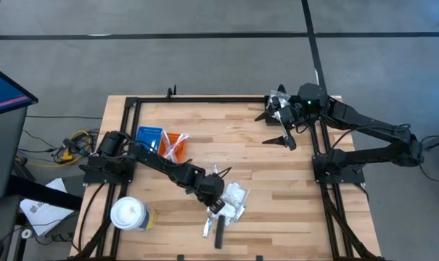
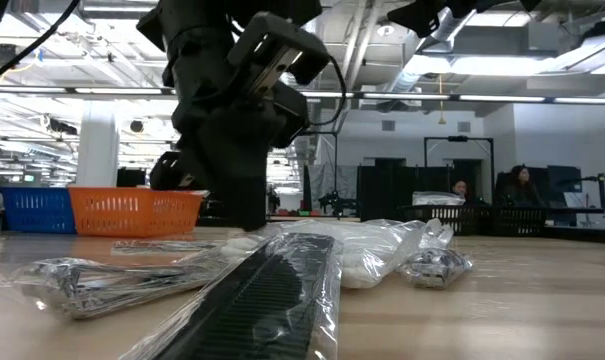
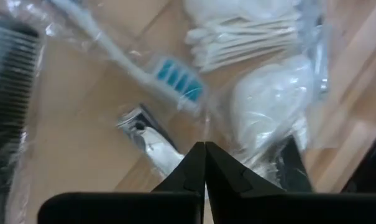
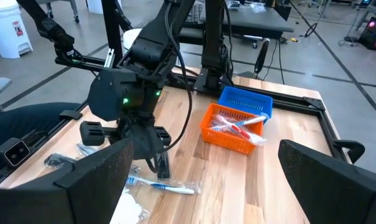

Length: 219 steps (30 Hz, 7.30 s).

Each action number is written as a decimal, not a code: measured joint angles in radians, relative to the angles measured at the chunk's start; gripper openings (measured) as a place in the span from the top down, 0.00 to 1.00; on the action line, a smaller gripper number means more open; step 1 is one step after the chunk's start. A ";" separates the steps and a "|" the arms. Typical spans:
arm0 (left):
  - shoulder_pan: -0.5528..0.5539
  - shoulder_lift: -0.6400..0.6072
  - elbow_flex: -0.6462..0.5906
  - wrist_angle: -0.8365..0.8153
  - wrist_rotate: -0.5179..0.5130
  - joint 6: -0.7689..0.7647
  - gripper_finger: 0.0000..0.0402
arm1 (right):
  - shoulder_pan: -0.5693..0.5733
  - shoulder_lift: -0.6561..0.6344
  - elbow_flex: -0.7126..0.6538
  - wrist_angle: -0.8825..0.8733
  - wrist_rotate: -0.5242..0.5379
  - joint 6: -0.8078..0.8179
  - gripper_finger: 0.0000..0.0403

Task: Pick & Place Travel size toiletries
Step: Adjust the hygiene items on the table

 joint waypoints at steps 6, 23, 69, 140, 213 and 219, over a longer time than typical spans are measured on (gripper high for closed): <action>0.000 0.000 -0.030 0.002 0.031 -0.030 1.00 | 0.000 0.000 0.000 0.000 0.000 0.000 0.01; 0.000 -0.004 -0.061 -0.031 -0.036 -0.004 1.00 | 0.000 0.000 0.000 0.001 0.001 -0.025 0.01; 0.061 0.075 -0.058 0.294 0.049 0.274 1.00 | -0.044 0.000 0.000 0.033 0.002 -0.044 0.01; 0.001 0.085 -0.014 0.207 0.536 0.353 1.00 | -0.044 0.014 0.000 0.056 0.002 -0.054 0.01; 0.101 -0.016 -0.014 -0.227 -0.248 -0.121 1.00 | -0.044 0.014 0.000 0.054 0.002 -0.060 0.01; 0.100 -0.039 -0.016 -0.223 -0.276 -0.097 1.00 | -0.044 0.014 0.000 0.053 0.002 -0.060 0.01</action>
